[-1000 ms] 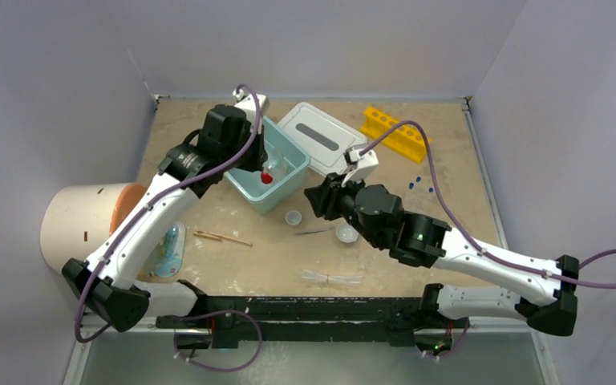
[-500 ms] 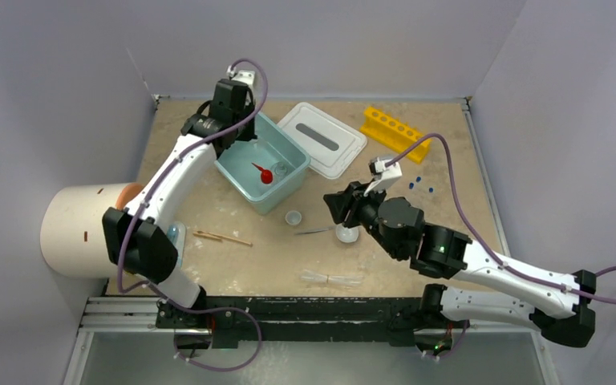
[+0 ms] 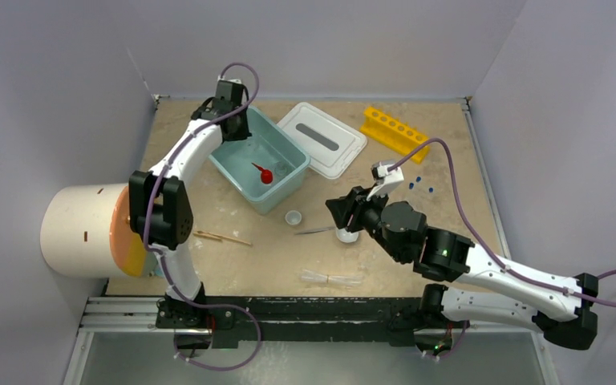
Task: Organize the chemistry lab equipment
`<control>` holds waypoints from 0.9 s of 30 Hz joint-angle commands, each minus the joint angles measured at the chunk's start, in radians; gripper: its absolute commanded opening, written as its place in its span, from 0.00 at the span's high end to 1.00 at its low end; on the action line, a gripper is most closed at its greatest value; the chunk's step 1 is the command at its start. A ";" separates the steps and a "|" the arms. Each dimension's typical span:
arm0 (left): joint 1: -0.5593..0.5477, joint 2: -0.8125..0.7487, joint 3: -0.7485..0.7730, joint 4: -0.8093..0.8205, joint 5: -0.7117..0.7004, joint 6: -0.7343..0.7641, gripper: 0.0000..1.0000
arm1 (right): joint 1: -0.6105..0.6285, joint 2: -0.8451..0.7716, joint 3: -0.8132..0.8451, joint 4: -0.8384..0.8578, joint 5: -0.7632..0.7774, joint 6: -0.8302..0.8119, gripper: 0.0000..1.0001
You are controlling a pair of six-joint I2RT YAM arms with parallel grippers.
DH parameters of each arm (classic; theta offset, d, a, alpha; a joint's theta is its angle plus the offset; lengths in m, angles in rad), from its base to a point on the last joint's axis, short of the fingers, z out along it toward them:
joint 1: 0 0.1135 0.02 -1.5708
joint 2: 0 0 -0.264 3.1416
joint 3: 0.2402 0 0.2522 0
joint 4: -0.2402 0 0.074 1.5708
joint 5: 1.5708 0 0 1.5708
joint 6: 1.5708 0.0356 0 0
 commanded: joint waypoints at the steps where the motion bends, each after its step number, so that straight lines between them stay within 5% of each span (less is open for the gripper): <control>1: 0.052 0.041 0.057 0.032 0.024 -0.132 1.00 | 0.003 -0.011 -0.006 0.035 -0.004 0.010 0.57; 27: 0.067 0.277 0.236 -0.083 -0.015 -0.526 1.00 | 0.003 0.001 -0.019 0.051 -0.012 -0.004 0.57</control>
